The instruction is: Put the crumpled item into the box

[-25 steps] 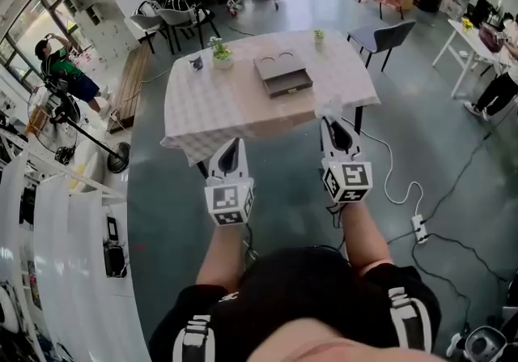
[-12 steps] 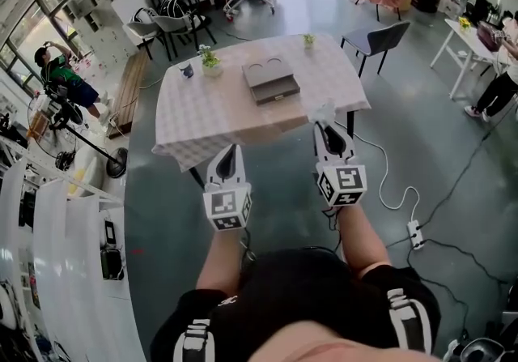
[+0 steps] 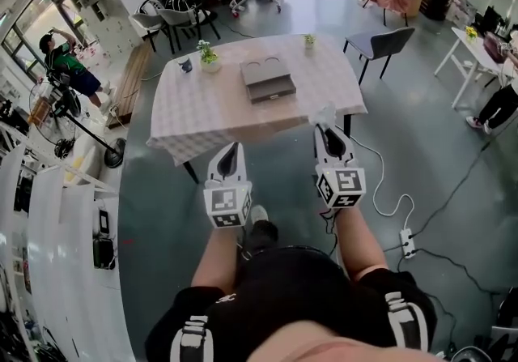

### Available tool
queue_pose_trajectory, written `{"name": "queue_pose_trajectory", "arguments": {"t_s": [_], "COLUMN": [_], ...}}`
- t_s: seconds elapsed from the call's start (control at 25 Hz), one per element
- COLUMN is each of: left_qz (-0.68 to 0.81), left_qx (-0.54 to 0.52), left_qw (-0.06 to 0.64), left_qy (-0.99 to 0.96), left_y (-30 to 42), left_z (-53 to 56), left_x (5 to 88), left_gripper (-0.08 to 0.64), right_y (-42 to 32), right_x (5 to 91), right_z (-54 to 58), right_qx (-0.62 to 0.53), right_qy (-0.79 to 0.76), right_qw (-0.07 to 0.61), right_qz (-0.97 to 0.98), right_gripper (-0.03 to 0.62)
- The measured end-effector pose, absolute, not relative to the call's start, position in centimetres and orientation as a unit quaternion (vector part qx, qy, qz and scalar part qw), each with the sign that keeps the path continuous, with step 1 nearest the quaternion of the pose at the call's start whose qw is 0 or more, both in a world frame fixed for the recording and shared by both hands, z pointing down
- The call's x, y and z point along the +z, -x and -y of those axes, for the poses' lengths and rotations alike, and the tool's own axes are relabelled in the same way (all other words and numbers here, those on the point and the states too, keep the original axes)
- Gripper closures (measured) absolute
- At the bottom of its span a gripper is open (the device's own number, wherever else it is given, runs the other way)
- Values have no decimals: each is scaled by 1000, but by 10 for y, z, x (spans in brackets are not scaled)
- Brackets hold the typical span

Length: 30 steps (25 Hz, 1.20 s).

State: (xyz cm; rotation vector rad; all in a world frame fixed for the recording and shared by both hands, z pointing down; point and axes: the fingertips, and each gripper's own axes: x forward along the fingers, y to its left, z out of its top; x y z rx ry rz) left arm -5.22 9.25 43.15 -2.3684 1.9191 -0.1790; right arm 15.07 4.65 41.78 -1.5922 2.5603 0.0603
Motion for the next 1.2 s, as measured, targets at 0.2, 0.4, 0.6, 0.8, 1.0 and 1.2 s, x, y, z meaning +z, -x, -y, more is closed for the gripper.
{"name": "queue_pose_trajectory", "arguments": {"t_s": [0.2, 0.4, 0.6, 0.8, 1.0, 1.2], "left_qz": [-624, -616, -612, -611, -611, -604], "left_qx": [-54, -52, -51, -48, -41, -44], "left_qw": [47, 53, 59, 64, 53, 42], "left_qy": [778, 785, 787, 788, 789, 795], "left_y": [50, 48, 59, 75, 105, 134], "left_z": [-78, -48, -9, 46, 120, 196], "left_x": [439, 437, 436, 431, 420, 417], "left_gripper": [569, 569, 569, 569, 569, 569], "right_y": [-150, -148, -136, -119, -93, -60], "right_x": [427, 430, 427, 424, 413, 415], "right_z": [-33, -5, 34, 88, 158, 235], "right_qx": [20, 27, 35, 39, 41, 24], "right_qy": [527, 529, 532, 533, 534, 534], "right_qw": [64, 61, 62, 61, 53, 43], "right_qz": [-847, -846, -844, -843, -843, -844], "right_gripper": [538, 538, 538, 538, 537, 537]}}
